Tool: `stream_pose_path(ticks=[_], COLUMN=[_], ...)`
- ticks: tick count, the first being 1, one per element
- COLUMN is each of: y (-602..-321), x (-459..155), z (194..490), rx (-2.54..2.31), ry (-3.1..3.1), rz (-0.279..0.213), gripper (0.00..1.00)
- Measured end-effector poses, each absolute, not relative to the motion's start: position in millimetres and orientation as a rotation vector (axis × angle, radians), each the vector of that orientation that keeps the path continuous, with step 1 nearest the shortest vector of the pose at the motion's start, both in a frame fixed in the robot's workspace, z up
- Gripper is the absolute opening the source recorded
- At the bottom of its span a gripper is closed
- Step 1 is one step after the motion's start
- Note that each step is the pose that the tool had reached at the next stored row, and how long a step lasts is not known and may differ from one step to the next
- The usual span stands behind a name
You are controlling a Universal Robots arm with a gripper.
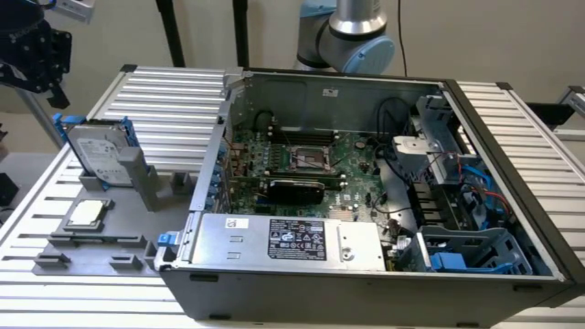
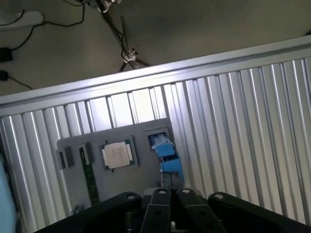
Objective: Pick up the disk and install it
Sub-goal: 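Pick up the disk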
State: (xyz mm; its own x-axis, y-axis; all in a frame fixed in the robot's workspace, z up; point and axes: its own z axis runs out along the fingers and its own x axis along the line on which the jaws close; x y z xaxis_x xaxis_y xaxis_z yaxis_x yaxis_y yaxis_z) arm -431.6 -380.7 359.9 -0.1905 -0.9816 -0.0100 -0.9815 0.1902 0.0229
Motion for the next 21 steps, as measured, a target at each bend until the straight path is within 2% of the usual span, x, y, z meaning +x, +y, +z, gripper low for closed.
stream_pose_path(ticks=[19, 20, 21], y=[-380.3, -380.4, -380.4], x=[-419.9, -419.9, -419.9], z=[355.1, 355.1, 355.0], rx=[2.214, 2.214, 2.214], ry=[-2.213, -2.213, -2.213], rz=[-0.037, -0.037, -0.036], gripper=[0.00, 1.00, 1.00])
